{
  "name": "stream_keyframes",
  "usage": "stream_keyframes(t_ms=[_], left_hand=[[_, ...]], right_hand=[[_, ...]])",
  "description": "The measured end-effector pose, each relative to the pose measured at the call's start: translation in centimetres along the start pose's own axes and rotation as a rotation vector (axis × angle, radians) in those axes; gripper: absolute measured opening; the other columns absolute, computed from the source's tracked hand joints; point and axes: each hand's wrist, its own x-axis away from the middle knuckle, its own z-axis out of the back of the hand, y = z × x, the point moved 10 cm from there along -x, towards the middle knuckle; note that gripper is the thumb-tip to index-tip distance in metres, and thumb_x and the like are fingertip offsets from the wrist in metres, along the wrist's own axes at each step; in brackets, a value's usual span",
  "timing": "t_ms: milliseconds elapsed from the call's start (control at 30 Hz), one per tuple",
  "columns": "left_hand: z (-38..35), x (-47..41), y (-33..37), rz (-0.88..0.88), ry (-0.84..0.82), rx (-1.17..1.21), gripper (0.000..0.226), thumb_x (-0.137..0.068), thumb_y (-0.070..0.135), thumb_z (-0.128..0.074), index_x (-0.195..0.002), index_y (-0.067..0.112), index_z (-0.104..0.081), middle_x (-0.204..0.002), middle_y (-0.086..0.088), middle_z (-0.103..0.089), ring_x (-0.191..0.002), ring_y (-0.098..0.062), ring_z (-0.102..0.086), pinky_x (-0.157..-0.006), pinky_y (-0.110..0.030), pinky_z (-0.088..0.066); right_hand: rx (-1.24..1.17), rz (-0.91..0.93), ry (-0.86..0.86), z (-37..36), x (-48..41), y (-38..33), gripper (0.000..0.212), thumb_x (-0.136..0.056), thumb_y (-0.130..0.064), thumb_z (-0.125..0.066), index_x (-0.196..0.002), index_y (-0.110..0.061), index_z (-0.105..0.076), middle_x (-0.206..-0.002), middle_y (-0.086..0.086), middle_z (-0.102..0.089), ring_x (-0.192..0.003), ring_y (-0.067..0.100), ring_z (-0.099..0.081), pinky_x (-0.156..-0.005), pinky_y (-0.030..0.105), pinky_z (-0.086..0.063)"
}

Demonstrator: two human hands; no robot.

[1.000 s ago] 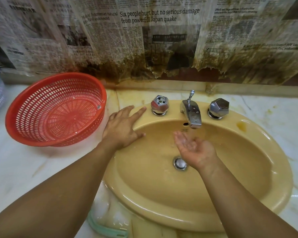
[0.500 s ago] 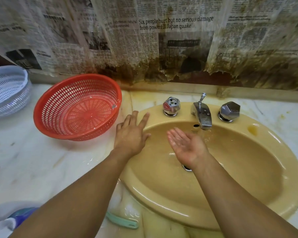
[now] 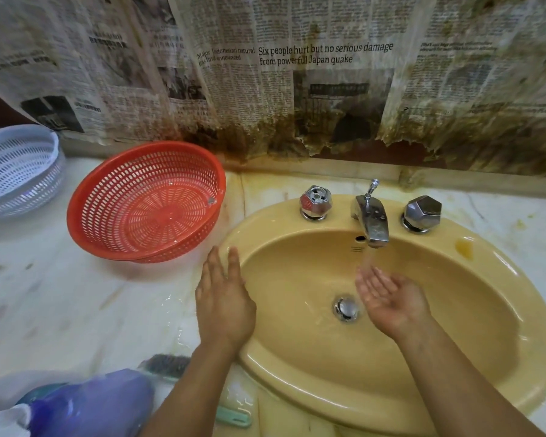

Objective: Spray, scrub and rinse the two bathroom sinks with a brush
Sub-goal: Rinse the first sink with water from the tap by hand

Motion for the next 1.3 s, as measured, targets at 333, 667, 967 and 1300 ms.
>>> stream_keyframes(t_ms=[333, 667, 967, 1300], left_hand=[[0.2, -6.6, 3.8, -0.364, -0.167, -0.14, 0.074, -0.101, 0.053, -0.046, -0.164, 0.031, -0.015, -0.172, -0.007, -0.005, -0.158, -0.027, -0.009, -0.126, -0.044, -0.012], [0.9, -4.3, 0.8, -0.226, -0.087, 0.157, 0.072, -0.099, 0.04, -0.061, -0.162, 0.035, -0.026, -0.17, 0.0, -0.017, -0.153, -0.022, -0.02, -0.122, -0.034, -0.019], [0.5, -3.2, 0.8, -0.24, -0.026, 0.031, 0.069, -0.101, 0.039, -0.054, -0.161, 0.046, -0.02, -0.171, -0.008, -0.01, -0.155, -0.031, -0.017, -0.124, -0.042, -0.015], [0.7, -5.1, 0.7, -0.263, -0.111, 0.212, 0.072, -0.093, 0.043, -0.069, -0.156, 0.045, -0.036, -0.168, -0.002, -0.024, -0.153, -0.024, -0.024, -0.124, -0.039, -0.02]], right_hand=[[0.442, -0.073, -0.468, -15.9, 4.1, 9.3, 0.033, -0.109, -0.015, -0.041, -0.121, 0.008, -0.06, -0.12, 0.026, -0.07, -0.116, 0.035, -0.067, -0.103, 0.04, -0.053], [-0.042, -0.019, -0.078, -3.4, 0.0, 0.5, 0.033, -0.11, -0.023, -0.037, -0.121, 0.002, -0.056, -0.118, 0.021, -0.066, -0.105, 0.033, -0.068, -0.084, 0.041, -0.056], [0.132, -0.081, -0.134, -5.1, 0.3, 2.9, 0.037, -0.11, -0.019, -0.04, -0.129, 0.008, -0.057, -0.116, 0.026, -0.067, -0.11, 0.039, -0.065, -0.088, 0.046, -0.056], [0.679, -0.048, -0.367, -11.5, 4.7, 8.7, 0.034, -0.109, -0.021, -0.044, -0.109, 0.006, -0.065, -0.114, 0.027, -0.071, -0.101, 0.035, -0.073, -0.088, 0.038, -0.059]])
